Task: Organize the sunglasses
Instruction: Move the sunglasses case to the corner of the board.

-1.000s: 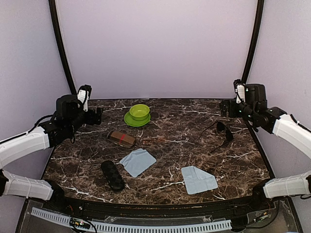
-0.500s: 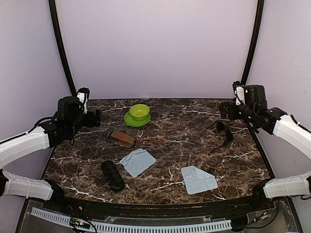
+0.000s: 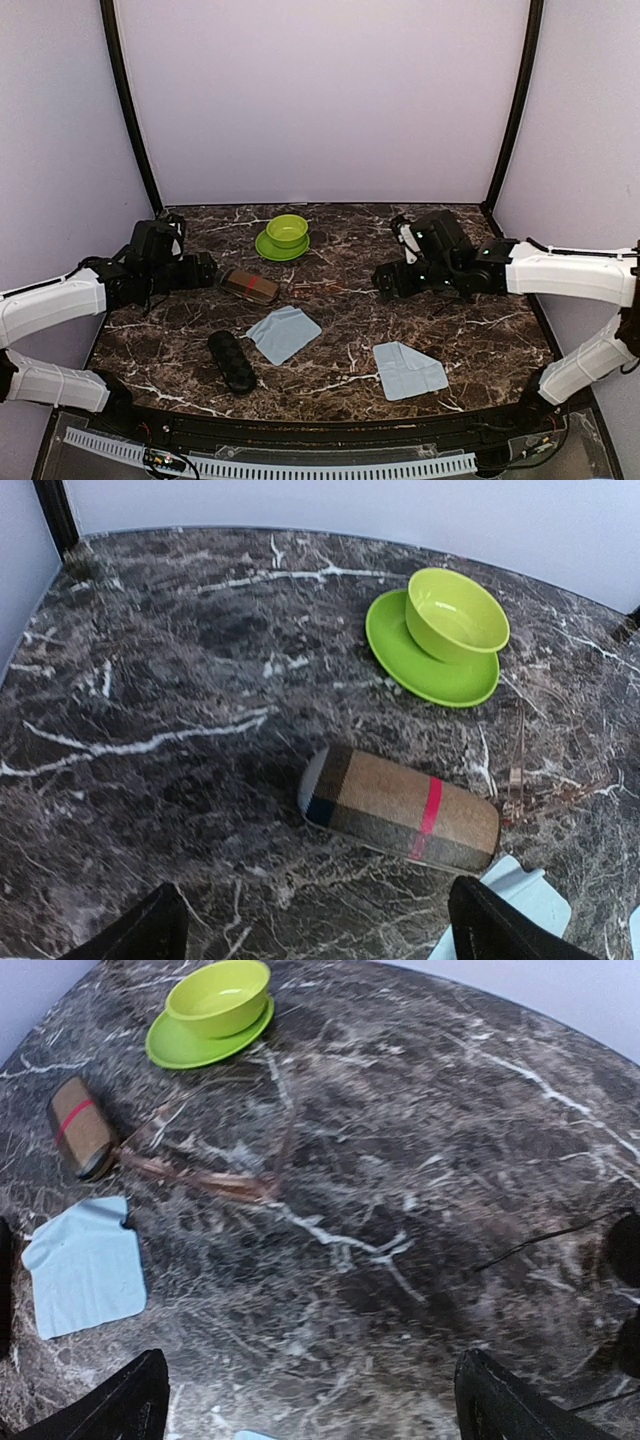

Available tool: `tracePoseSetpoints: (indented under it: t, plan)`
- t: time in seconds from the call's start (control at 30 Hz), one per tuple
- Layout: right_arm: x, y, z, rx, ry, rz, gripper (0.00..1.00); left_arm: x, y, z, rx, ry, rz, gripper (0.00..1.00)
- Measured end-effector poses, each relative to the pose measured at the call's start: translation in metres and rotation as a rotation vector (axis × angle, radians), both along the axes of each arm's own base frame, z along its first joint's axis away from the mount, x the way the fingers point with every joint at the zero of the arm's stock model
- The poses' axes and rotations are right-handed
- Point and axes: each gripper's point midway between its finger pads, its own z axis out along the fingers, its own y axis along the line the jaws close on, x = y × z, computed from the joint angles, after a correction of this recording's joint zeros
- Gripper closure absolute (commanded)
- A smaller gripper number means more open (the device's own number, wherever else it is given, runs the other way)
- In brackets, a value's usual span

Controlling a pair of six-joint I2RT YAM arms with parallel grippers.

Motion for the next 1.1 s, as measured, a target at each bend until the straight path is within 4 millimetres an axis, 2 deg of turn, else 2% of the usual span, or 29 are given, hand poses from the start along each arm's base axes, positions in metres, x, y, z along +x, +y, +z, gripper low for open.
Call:
tracePoseSetpoints:
  t: [0.13, 0.27, 0.43, 0.53, 0.67, 0.97, 1.1]
  plan:
    - [-0.026, 0.05, -0.022, 0.006, 0.058, 0.095, 0.0, -0.014, -0.011, -0.031, -0.081, 0.115, -0.022, 0.09]
    - [-0.047, 0.097, -0.031, 0.027, 0.09, 0.176, 0.0, -0.033, -0.017, -0.059, -0.136, 0.226, -0.04, 0.16]
    - [-0.066, 0.138, -0.037, 0.043, 0.115, 0.25, 0.0, -0.054, -0.027, -0.08, -0.214, 0.334, -0.066, 0.18]
    - [-0.072, 0.145, -0.041, 0.037, 0.123, 0.266, 0.0, -0.068, -0.031, -0.092, -0.253, 0.396, -0.083, 0.18]
    - [-0.072, 0.143, -0.042, 0.03, 0.122, 0.26, 0.0, -0.084, -0.035, -0.106, -0.28, 0.461, -0.102, 0.19]
    - [-0.076, 0.143, -0.045, 0.021, 0.145, 0.273, 0.0, -0.103, -0.058, -0.109, -0.354, 0.552, -0.185, 0.27]
    - [-0.077, 0.152, -0.036, 0.047, 0.153, 0.291, 0.0, -0.112, -0.067, -0.109, -0.384, 0.593, -0.214, 0.28]
